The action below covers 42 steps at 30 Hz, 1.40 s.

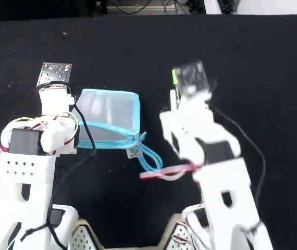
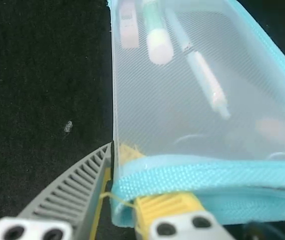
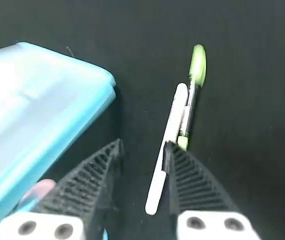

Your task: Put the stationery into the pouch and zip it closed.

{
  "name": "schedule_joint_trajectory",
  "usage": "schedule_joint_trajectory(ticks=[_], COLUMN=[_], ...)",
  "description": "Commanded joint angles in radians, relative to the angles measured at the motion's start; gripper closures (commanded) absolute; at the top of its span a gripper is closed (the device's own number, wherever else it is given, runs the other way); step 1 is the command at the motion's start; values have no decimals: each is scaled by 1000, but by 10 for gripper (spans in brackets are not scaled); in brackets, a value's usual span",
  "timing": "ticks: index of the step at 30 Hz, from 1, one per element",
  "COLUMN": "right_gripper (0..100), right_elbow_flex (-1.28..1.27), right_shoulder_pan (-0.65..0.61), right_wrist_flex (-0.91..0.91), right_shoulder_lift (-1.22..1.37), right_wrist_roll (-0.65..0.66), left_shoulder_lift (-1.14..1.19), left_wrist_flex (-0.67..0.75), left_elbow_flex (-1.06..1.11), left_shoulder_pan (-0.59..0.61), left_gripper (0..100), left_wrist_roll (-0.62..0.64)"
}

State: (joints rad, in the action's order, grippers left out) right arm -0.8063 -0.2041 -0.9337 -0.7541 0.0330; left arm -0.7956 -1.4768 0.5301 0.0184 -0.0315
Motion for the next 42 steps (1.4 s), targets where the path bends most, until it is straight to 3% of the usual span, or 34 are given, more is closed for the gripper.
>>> schedule_joint_trajectory(ticks=[1,7,13,18,29,42], right_gripper=[875,877,877,877,877,877], right_elbow_flex=[90,93,94,111,298,693], right_shoulder_pan=[37,64,184,204,203,207], right_wrist_flex=[106,334,526,591,583,150], right_shoulder_lift=[189,424,568,645,921,1173], right_wrist_roll=[-15,-15,-15,-14,83,84], left_shoulder_lift=[-2,-2,-2,-2,-2,-2], left_wrist_flex=[3,3,28,44,40,38], left_elbow_flex=[-2,-1,18,31,31,31], left_shoulder_pan=[-1,-1,-1,-1,-1,1], left_gripper=[970,970,970,970,970,970], left_wrist_roll=[-5,-5,-5,-5,-5,-5])
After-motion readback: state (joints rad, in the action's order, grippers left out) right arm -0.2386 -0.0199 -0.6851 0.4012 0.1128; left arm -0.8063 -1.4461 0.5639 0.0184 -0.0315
